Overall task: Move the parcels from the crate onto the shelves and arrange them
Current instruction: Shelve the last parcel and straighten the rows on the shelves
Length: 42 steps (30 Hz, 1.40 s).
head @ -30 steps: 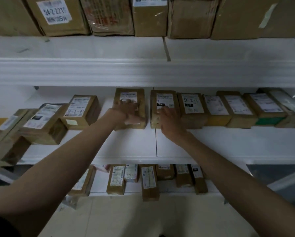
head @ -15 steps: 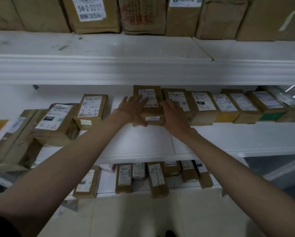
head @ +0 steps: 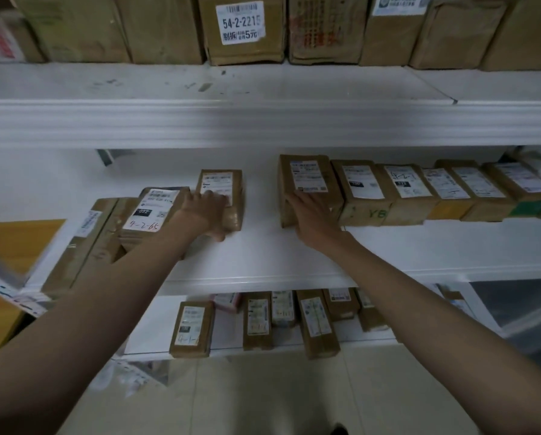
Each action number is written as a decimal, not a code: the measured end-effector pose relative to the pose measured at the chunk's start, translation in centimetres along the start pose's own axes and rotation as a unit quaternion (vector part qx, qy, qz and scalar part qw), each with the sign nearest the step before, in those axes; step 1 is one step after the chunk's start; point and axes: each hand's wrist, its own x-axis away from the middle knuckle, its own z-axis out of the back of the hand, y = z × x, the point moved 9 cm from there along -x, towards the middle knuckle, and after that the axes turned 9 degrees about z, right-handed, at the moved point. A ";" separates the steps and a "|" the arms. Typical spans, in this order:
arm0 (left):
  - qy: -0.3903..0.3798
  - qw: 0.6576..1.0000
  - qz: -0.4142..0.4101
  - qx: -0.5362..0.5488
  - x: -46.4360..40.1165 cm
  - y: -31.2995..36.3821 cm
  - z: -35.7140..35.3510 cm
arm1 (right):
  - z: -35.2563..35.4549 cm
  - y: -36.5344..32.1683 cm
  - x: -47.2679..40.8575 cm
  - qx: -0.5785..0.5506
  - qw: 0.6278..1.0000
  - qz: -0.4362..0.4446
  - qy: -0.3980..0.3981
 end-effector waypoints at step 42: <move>-0.025 0.997 -0.020 0.065 1.2 -6.6 -3.9 | -3.7 -7.1 -4.3 0.011 0.999 -0.019 -0.042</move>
